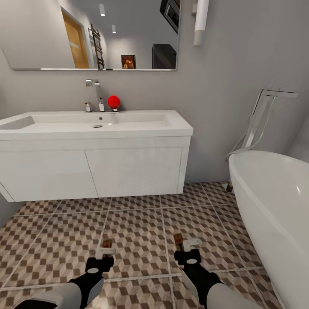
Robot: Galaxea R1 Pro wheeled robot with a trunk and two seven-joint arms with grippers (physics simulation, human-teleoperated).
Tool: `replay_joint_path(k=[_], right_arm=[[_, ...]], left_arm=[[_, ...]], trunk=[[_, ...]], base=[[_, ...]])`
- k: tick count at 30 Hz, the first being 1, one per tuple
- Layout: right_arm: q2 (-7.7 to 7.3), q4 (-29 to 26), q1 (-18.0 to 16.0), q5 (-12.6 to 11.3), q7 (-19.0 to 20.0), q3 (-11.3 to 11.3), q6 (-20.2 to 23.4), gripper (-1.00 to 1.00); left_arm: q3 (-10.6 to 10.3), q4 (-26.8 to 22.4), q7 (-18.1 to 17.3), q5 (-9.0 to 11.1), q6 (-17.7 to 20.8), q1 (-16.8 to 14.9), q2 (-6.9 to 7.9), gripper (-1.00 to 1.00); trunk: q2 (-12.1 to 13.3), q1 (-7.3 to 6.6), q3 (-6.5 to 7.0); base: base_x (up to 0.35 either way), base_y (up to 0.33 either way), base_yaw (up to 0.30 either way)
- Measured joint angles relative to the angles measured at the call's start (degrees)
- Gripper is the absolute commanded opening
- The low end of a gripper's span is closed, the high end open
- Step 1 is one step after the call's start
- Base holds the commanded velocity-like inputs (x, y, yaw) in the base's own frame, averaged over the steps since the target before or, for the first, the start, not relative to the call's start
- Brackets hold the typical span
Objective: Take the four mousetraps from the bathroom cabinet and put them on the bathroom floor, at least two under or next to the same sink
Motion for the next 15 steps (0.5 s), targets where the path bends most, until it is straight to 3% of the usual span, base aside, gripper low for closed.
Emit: replay_joint_path(k=[11,15], right_arm=[[-0.01,4.4,0.0,-0.1,0.0,0.1,-1.5,-1.0],[-0.01,8.3,0.0,0.0,0.0,0.1,-2.0,-1.0]], left_arm=[[0.3,-0.3,0.1,0.4,0.0,0.9,-0.09,-1.0],[0.5,-0.2,0.1,0.8,0.1,0.9,-0.13,-1.0]], trunk=[[0.0,0.0,0.0],[0.0,0.0,0.0]], base=[[0.0,0.0,0.0],[0.0,0.0,0.0]])
